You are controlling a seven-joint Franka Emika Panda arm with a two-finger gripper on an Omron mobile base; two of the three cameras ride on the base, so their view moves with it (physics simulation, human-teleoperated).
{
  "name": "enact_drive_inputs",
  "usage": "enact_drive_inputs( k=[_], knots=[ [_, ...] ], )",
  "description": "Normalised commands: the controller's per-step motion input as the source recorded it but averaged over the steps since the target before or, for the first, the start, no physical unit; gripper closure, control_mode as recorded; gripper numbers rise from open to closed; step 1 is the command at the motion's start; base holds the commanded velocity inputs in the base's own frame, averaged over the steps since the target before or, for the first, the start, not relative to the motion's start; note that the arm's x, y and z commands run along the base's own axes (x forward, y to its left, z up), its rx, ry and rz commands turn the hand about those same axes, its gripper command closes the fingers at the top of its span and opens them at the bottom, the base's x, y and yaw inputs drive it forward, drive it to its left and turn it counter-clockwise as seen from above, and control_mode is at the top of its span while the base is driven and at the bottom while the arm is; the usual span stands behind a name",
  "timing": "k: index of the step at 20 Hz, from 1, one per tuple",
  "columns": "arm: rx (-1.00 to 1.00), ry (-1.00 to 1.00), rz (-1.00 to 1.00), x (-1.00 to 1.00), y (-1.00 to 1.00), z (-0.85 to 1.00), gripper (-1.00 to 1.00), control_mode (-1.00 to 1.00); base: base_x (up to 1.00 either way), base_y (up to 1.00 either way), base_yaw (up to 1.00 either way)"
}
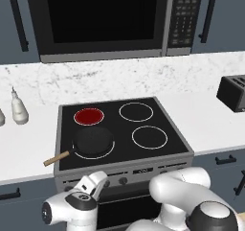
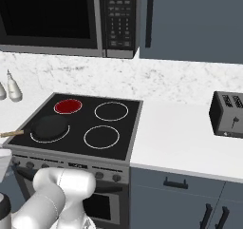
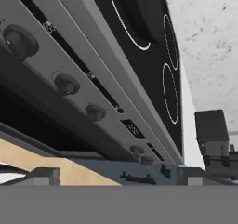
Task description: Turn off the rear left burner of the stove.
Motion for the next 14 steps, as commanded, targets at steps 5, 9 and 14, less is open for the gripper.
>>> enact_drive_inputs(
  k=[5,9,14],
  knots=[
    [0.00,0.07,0.18,0.30,0.14,-0.21,-1.00,-1.00,0.00,0.00,0.00],
    [-0.03,0.00,0.19,0.09,0.21,-0.40,-1.00,-1.00,0.00,0.00,0.00],
    [-0.05,0.00,0.12,0.00,0.22,-0.38,-1.00,-1.00,0.00,0.00,0.00]
  ],
)
